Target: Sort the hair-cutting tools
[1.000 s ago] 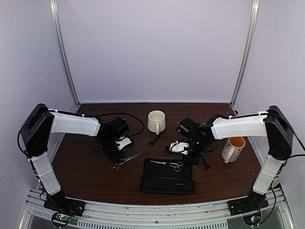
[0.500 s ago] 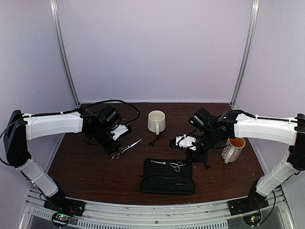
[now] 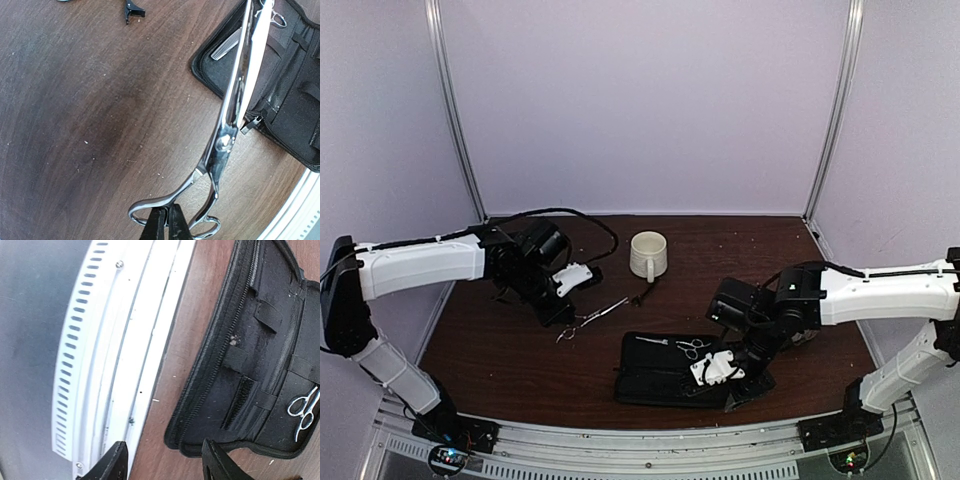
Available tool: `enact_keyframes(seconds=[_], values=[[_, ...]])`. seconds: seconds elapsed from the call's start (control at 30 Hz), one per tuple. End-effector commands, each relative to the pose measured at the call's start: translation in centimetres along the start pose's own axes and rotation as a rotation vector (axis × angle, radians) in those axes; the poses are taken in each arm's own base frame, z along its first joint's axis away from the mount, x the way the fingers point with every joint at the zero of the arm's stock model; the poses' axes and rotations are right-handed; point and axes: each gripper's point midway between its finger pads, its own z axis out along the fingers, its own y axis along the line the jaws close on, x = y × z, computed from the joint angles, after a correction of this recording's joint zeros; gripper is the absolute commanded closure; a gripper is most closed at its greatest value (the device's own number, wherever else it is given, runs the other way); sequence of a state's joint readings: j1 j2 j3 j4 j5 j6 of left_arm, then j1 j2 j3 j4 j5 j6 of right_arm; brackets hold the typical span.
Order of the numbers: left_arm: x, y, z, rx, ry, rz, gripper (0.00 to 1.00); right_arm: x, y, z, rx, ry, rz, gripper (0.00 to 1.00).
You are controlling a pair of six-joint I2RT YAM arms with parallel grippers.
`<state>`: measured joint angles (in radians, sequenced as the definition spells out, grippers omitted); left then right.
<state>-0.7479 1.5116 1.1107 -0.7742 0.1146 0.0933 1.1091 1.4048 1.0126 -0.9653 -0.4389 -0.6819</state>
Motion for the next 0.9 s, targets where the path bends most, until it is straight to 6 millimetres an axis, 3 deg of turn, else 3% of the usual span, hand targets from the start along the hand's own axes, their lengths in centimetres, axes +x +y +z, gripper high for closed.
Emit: enact_keyframes(seconds=[0.0,0.1,0.23,0.33,0.47,0.63,0.87], values=[[-1.8,-0.5,-0.6,0.024,-0.046,0.032,1.0,0.5,-2.5,1.2,0.106,0.053,0.014,0.49],[-1.6,-1.0,-0.4,0.039,-0.041,0.038,1.0,0.4,-4.1,1.7,0.173,0.067,0.025,0.49],[-1.8,-2.4,0.5,0.08,-0.03,0.063,1.0,0.6,-4.2,3.2,0.164,0.101,-0.02,0.52],[-2.7,-3.2,1.6,0.08,0.009,0.109,1.0,1.8,-4.2,4.5,0.161,0.164,-0.058,0.63],[-3.8,-3.6,2.1,0.056,0.084,0.153,1.0,3.6,-4.5,5.0,0.201,0.222,-0.098,0.66],[-2.9,-4.2,2.8,0.072,0.189,0.163,1.0,4.7,-5.5,5.8,0.268,0.234,-0.116,0.66],[-0.5,-5.5,2.2,0.07,0.34,0.187,1.0,3.6,-6.7,4.4,0.322,0.174,-0.065,0.64]])
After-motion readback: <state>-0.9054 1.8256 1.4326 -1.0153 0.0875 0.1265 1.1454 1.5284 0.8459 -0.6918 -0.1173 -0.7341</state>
